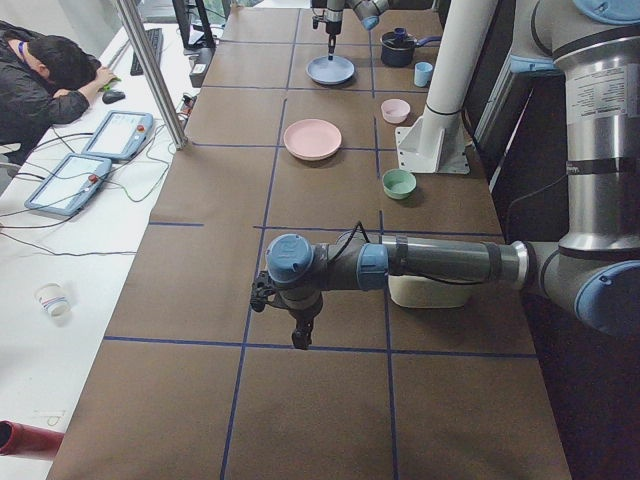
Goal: Stack three plates with pink and blue
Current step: 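Carry the light blue plate with the right gripper onto the pink plate and release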
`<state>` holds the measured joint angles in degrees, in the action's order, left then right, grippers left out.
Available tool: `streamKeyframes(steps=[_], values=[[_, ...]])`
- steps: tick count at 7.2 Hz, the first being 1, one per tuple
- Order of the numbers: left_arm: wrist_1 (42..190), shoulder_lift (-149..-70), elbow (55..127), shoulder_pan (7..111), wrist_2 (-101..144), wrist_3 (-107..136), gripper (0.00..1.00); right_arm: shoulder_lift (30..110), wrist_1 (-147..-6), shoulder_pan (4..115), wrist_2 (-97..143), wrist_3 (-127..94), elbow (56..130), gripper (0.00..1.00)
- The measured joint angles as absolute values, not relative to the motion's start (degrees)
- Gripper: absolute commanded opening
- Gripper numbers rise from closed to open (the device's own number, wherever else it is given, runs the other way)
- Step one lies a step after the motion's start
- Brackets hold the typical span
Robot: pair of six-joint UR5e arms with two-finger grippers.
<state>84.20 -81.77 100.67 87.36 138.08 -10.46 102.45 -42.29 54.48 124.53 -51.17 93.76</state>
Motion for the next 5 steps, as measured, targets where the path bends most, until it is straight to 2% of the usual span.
streamKeyframes(steps=[3, 5], values=[[84.2, -81.8, 100.9, 87.4, 138.8, -10.5, 1.00, 100.6, -43.3, 57.2, 132.5, -55.2, 99.6, 0.00], [84.2, -81.7, 101.0, 87.4, 139.3, -10.5, 1.00, 90.9, -49.9, 53.4, 131.6, -67.8, 103.4, 0.00]])
